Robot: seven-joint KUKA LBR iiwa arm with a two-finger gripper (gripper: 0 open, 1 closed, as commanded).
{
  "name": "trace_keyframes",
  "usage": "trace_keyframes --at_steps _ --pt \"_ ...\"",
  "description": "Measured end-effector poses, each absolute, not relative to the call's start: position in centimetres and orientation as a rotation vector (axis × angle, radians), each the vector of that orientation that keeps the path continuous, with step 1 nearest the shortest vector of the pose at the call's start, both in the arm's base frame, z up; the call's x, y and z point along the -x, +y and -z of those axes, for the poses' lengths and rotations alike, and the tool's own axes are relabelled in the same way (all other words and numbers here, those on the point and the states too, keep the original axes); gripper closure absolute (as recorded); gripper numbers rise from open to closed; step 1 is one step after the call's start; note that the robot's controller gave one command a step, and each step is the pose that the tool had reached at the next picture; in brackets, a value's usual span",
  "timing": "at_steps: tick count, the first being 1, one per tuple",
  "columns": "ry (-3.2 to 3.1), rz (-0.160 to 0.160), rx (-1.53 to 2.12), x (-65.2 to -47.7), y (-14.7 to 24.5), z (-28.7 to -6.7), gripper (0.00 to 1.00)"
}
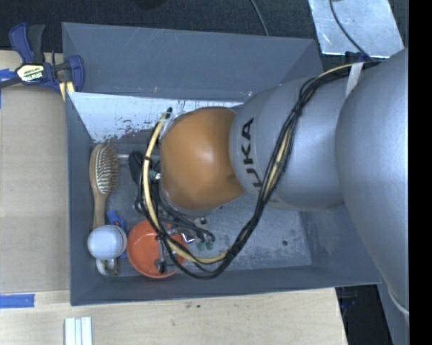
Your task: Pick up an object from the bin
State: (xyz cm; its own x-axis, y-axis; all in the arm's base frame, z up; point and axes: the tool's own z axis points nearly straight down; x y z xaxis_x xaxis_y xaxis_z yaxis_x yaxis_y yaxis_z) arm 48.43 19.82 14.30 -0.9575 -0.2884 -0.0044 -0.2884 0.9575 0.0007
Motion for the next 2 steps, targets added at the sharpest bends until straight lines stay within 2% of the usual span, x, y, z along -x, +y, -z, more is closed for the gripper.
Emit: trace_keyframes --at_steps 1,2 --pt "2.844 -0.001 1.326 -48.2 22.2 -9.9 0.00" --pt "2.894 0.000 1.194 -49.2 19.3 -7.2 0.00"
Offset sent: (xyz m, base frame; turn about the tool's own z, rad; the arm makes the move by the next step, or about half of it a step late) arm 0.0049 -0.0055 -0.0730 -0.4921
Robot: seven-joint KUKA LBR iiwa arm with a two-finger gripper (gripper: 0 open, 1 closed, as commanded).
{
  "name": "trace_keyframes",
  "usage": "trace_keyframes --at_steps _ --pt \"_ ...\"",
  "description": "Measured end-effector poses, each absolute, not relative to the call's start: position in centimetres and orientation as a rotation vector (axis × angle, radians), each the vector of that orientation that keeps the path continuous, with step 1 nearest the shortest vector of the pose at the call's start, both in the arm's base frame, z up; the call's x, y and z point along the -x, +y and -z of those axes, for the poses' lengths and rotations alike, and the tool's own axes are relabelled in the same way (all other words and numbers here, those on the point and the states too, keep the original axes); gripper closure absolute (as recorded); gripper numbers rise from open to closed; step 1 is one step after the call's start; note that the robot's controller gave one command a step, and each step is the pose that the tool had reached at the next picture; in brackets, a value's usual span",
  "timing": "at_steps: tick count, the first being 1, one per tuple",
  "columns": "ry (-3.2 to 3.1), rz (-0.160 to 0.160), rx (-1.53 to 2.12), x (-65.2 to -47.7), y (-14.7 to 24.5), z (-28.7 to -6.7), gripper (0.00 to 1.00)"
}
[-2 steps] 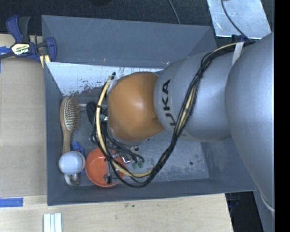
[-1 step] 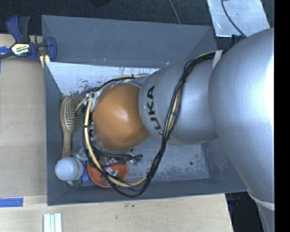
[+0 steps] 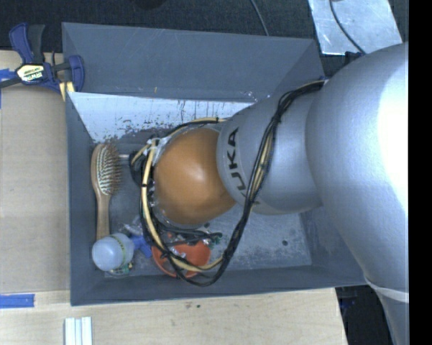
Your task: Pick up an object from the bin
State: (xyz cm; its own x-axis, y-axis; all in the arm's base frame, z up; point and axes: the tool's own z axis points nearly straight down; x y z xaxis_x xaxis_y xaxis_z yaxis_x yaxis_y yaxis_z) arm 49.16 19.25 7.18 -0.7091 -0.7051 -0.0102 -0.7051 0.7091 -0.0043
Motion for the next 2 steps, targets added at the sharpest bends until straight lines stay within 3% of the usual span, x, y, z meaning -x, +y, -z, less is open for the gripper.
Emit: trace_keyframes --at_steps 1,2 --pt "2.514 0.013 1.822 -49.30 21.88 -7.57 1.00" --pt "2.515 0.013 1.821 -49.30 21.88 -7.57 1.00"
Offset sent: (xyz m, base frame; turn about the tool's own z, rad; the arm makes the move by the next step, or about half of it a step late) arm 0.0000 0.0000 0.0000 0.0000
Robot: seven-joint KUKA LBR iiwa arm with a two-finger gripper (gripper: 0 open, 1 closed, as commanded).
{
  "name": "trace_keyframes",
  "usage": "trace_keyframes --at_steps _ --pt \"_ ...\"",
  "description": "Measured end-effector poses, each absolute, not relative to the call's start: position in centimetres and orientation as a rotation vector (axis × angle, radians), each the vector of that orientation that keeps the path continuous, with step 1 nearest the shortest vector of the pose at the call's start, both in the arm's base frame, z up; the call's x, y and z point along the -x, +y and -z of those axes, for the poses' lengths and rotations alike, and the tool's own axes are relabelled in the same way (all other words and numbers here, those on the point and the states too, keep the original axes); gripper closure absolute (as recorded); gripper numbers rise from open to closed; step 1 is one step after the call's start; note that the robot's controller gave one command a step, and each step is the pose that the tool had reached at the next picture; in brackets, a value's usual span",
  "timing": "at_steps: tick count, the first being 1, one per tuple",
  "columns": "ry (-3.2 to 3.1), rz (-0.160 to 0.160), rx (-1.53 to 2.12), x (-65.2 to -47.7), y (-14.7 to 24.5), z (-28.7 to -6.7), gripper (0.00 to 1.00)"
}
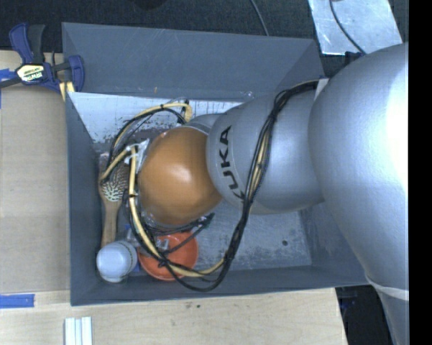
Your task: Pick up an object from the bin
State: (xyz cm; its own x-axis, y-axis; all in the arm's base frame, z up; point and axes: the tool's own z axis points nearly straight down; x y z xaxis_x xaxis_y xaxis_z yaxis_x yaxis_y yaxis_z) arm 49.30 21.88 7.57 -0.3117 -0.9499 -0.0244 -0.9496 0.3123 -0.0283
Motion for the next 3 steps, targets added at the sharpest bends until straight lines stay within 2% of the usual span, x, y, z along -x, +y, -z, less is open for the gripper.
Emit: trace_keyframes --at_steps 1,3 --pt "2.517 0.010 1.824 -49.1 21.9 -8.1 1.00" --pt "2.519 0.006 1.828 -48.9 22.0 -13.8 1.00"
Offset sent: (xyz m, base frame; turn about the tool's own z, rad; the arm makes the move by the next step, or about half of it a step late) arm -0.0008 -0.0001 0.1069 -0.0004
